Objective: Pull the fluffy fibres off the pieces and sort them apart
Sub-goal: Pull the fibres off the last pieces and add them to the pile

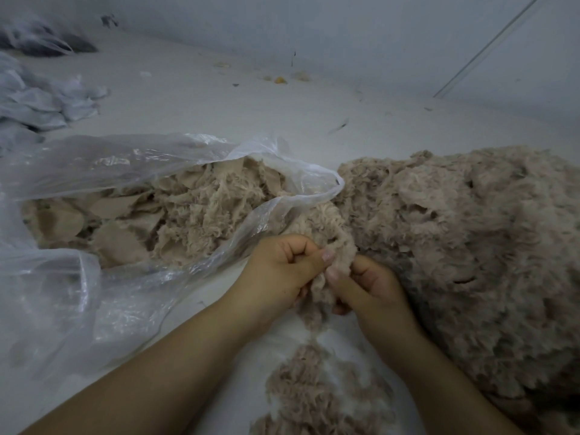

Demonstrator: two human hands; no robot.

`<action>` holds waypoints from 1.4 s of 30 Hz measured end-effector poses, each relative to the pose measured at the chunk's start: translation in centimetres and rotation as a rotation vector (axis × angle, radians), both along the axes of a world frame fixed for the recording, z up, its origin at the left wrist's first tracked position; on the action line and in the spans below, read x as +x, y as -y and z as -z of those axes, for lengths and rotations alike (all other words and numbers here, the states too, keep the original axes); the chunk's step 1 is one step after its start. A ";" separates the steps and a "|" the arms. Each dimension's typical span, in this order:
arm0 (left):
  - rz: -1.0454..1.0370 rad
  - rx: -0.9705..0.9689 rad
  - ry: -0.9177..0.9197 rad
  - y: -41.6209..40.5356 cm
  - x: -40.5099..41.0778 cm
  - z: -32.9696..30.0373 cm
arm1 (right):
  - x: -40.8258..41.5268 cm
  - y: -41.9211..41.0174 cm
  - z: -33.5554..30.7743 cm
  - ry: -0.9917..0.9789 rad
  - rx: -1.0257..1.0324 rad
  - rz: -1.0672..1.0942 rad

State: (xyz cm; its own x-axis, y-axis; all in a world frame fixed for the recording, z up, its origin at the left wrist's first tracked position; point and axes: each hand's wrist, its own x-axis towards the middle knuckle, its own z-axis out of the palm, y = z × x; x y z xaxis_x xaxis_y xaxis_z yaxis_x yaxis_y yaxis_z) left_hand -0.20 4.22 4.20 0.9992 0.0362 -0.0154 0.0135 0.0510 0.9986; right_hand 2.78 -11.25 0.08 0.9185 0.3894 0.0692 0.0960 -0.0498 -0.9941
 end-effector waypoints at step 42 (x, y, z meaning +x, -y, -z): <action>-0.091 0.138 0.068 0.2 0.5 0.7 | 0.2 0.2 -0.2 0.077 -0.115 -0.003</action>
